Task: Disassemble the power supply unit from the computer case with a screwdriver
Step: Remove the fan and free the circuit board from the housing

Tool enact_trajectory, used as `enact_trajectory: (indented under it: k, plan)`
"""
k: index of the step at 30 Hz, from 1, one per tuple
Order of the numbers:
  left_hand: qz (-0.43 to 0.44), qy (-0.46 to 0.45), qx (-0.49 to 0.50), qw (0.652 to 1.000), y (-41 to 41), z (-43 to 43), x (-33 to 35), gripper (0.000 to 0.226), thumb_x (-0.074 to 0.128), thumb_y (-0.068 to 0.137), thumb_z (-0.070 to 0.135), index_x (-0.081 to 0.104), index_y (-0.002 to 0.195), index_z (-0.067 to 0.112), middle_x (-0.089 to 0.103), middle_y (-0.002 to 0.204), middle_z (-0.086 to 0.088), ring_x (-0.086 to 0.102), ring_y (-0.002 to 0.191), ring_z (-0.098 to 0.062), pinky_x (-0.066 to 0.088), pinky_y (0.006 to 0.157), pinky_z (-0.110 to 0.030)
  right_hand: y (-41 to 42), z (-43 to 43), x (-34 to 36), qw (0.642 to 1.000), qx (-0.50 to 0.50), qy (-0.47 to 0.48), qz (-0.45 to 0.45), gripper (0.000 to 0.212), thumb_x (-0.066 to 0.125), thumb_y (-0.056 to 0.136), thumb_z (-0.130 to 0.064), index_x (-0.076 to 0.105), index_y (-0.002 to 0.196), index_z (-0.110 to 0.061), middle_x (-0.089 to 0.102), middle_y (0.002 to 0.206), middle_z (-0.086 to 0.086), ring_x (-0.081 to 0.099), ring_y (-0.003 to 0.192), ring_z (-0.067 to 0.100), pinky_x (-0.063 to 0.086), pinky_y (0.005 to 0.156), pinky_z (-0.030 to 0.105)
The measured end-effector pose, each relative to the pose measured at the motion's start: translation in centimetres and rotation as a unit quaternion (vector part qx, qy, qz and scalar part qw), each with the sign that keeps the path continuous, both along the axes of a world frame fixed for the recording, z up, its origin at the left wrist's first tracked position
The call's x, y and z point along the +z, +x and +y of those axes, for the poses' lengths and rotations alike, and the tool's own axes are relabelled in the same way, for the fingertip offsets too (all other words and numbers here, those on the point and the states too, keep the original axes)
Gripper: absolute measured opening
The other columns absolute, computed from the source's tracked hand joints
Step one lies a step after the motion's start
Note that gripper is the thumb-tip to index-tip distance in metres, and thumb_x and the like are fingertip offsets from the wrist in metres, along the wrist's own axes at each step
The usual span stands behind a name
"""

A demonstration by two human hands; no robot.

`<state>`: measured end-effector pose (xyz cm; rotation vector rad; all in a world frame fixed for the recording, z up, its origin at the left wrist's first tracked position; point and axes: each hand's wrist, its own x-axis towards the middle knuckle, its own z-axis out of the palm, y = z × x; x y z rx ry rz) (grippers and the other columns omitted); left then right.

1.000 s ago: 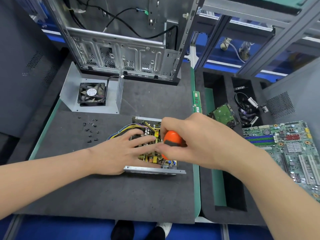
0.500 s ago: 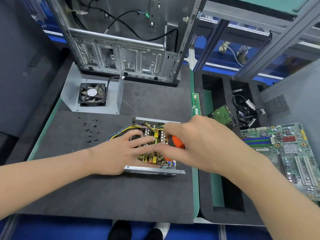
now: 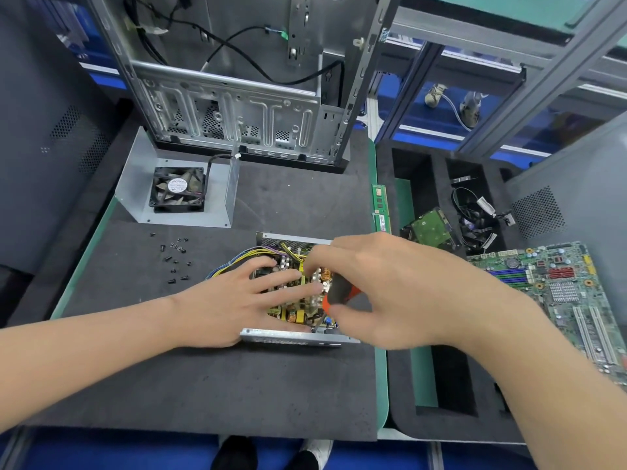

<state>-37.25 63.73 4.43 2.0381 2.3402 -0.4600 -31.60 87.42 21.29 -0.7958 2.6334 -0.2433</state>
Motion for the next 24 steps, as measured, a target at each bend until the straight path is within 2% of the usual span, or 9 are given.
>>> enact_trajectory:
  k: [2, 4, 8, 11, 15, 18, 21, 23, 24]
  plan:
    - [0.007, -0.005, -0.003, 1.000, 0.0, 0.0, 0.1, 0.094, 0.009, 0.079, 0.008, 0.013, 0.164, 0.045, 0.009, 0.173, -0.010, 0.025, 0.155, -0.039, 0.026, 0.119, -0.060, 0.0, -0.5, -0.6, 0.993, -0.017, 0.086, 0.078, 0.035, 0.038, 0.102, -0.058, 0.042, 0.092, -0.024, 0.052, 0.077, -0.005, 0.057, 0.073, 0.029, 0.040, 0.057, 0.039]
    - [0.011, -0.004, -0.005, 1.000, 0.0, 0.0, 0.2, 0.093, 0.013, 0.079, 0.008, 0.018, 0.163, 0.045, 0.012, 0.167, -0.010, 0.026, 0.154, -0.039, 0.029, 0.118, -0.060, -0.4, -1.0, -1.3, 0.989, -0.028, 0.113, 0.090, 0.041, 0.030, 0.103, -0.061, 0.037, 0.089, -0.023, 0.050, 0.075, -0.001, 0.057, 0.073, 0.034, 0.043, 0.058, 0.039]
    - [0.010, 0.003, -0.003, 1.000, 0.0, 0.0, 0.2, 0.094, 0.018, 0.076, 0.008, 0.021, 0.163, 0.045, 0.000, 0.165, -0.009, 0.029, 0.152, -0.039, 0.033, 0.116, -0.060, -1.3, -0.8, -1.0, 0.997, -0.026, 0.060, 0.033, 0.028, 0.044, 0.103, -0.052, 0.051, 0.105, -0.024, 0.056, 0.090, -0.004, 0.062, 0.086, 0.030, 0.055, 0.071, 0.044]
    - [0.011, 0.004, -0.002, 1.000, 0.0, 0.0, 0.2, 0.096, 0.021, 0.077, 0.007, 0.014, 0.164, 0.045, -0.006, 0.173, -0.011, 0.025, 0.154, -0.040, 0.030, 0.117, -0.060, -1.3, -0.2, -0.7, 1.000, -0.007, -0.011, -0.010, 0.016, 0.058, 0.100, -0.041, 0.046, 0.107, -0.031, 0.052, 0.092, -0.010, 0.056, 0.084, 0.017, 0.054, 0.071, 0.045]
    - [0.016, 0.012, -0.003, 1.000, -0.2, 0.0, 0.2, 0.103, 0.042, 0.073, 0.007, 0.014, 0.164, 0.046, -0.011, 0.174, -0.009, 0.024, 0.154, -0.039, 0.027, 0.118, -0.059, -1.7, 0.4, -0.1, 0.997, 0.000, -0.054, -0.049, 0.037, 0.069, 0.092, -0.020, 0.039, 0.104, -0.037, 0.057, 0.092, -0.011, 0.057, 0.086, 0.011, 0.053, 0.070, 0.044]
    - [0.017, 0.012, -0.007, 1.000, -0.2, -0.1, 0.3, 0.099, 0.034, 0.073, 0.009, 0.017, 0.164, 0.045, -0.004, 0.175, -0.009, 0.025, 0.155, -0.039, 0.027, 0.118, -0.059, -1.6, 0.0, 0.0, 0.996, -0.002, -0.064, -0.060, 0.034, 0.068, 0.087, -0.015, 0.045, 0.106, -0.031, 0.063, 0.085, -0.010, 0.058, 0.084, 0.011, 0.053, 0.070, 0.044]
    - [0.032, 0.008, -0.010, 0.999, -0.2, -0.1, 0.1, 0.095, 0.029, 0.076, 0.010, 0.019, 0.163, 0.045, 0.013, 0.170, -0.010, 0.029, 0.152, -0.037, 0.026, 0.118, -0.058, -0.8, -0.8, -0.9, 0.998, -0.022, -0.029, 0.048, 0.027, 0.060, 0.093, -0.048, 0.046, 0.097, -0.025, 0.054, 0.067, -0.005, 0.054, 0.067, 0.026, 0.045, 0.057, 0.039]
    - [0.039, 0.002, -0.009, 0.999, -0.3, -0.2, -0.1, 0.098, 0.044, 0.074, 0.009, 0.021, 0.163, 0.046, 0.025, 0.165, -0.008, 0.027, 0.151, -0.037, 0.026, 0.118, -0.058, -0.6, -1.4, -1.1, 0.985, -0.041, 0.087, 0.145, 0.052, 0.035, 0.096, -0.073, 0.043, 0.085, -0.023, 0.038, 0.057, -0.002, 0.040, 0.055, 0.031, 0.031, 0.053, 0.035]
    - [0.041, 0.004, -0.009, 0.999, -0.3, -0.2, -0.2, 0.100, 0.048, 0.073, 0.010, 0.023, 0.162, 0.046, 0.024, 0.164, -0.007, 0.025, 0.151, -0.036, 0.027, 0.119, -0.058, -0.7, -1.7, -1.2, 0.980, -0.048, 0.113, 0.158, 0.059, 0.028, 0.095, -0.077, 0.045, 0.083, -0.022, 0.033, 0.057, -0.002, 0.037, 0.055, 0.032, 0.027, 0.053, 0.036]
